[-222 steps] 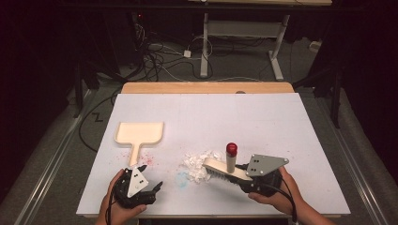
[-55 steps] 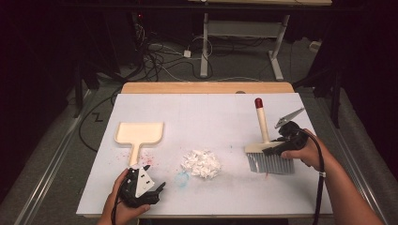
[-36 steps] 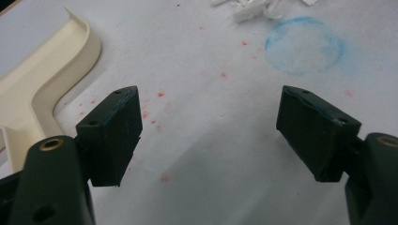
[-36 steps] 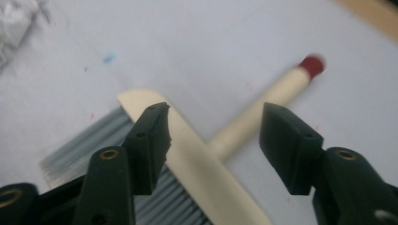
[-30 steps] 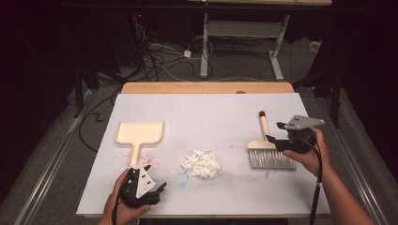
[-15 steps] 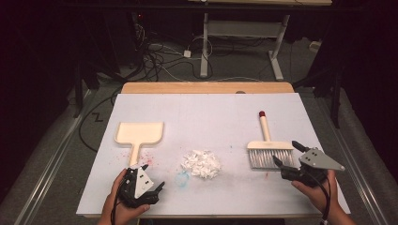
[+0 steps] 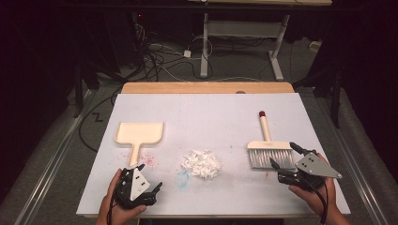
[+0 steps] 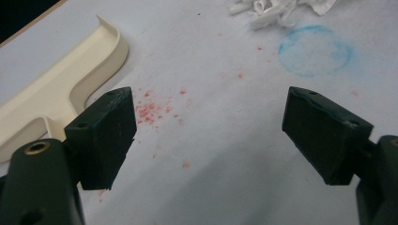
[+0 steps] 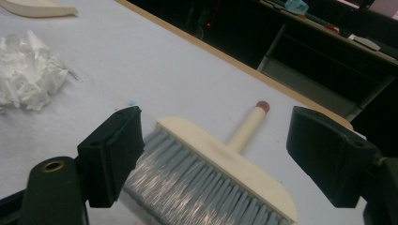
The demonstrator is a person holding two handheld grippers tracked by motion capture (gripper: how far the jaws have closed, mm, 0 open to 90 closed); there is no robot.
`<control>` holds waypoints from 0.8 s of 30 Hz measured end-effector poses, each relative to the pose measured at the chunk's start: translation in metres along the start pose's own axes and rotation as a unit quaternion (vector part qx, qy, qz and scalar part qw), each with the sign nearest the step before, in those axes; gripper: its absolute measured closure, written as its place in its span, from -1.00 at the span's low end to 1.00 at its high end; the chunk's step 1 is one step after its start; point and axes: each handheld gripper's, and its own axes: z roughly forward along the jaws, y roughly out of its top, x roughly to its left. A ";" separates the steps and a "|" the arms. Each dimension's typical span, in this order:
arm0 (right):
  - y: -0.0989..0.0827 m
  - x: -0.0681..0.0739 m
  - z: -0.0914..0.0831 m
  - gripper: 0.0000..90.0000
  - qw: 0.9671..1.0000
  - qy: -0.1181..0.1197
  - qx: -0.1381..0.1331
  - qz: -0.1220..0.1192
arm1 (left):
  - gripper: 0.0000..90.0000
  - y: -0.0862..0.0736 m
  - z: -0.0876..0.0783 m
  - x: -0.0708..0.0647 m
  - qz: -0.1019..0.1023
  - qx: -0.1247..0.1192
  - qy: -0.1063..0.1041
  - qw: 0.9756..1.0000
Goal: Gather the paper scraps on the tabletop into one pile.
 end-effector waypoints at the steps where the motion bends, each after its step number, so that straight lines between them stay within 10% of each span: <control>1: 0.000 0.000 0.000 -0.56 1.000 0.003 -0.002 -0.001 | -0.62 0.000 0.000 0.000 -0.001 0.001 0.000 1.000; 24: -0.002 -0.007 -0.007 -0.56 1.000 -0.012 -0.011 -0.004 | -0.62 0.006 0.007 0.002 0.002 0.001 0.005 1.000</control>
